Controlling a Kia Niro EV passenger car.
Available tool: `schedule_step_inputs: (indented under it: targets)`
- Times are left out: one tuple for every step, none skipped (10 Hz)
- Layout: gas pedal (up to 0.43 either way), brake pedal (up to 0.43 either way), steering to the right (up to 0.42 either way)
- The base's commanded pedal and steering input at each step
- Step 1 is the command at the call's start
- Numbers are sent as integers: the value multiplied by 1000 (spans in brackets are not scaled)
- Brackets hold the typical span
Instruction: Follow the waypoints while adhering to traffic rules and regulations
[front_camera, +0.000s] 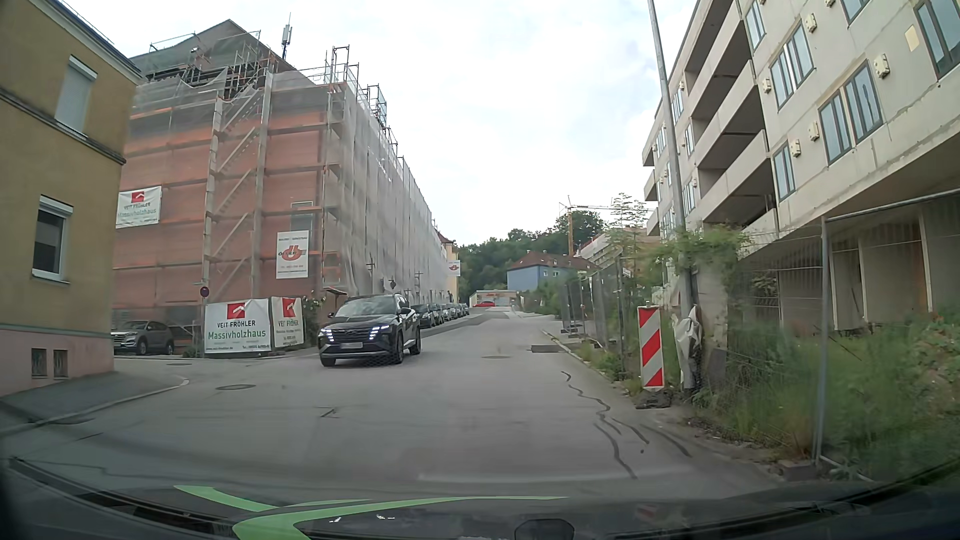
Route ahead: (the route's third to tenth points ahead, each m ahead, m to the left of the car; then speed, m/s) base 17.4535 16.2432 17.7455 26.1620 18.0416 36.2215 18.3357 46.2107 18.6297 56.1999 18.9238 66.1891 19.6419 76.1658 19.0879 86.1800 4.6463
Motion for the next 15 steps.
schedule_step_inputs:
  targets:
    - [118, 0, 4]
    - [118, 0, 4]
    - [118, 0, 3]
    - [118, 0, 3]
    - [118, 0, 3]
    - [110, 0, 3]
    - [110, 0, 3]
    - [110, 0, 3]
    - [87, 0, 3]
    - [79, 0, 2]
    - [79, 0, 3]
    - [79, 0, 3]
    - [79, 0, 3]
    - [79, 0, 2]
    - [79, 0, 3]
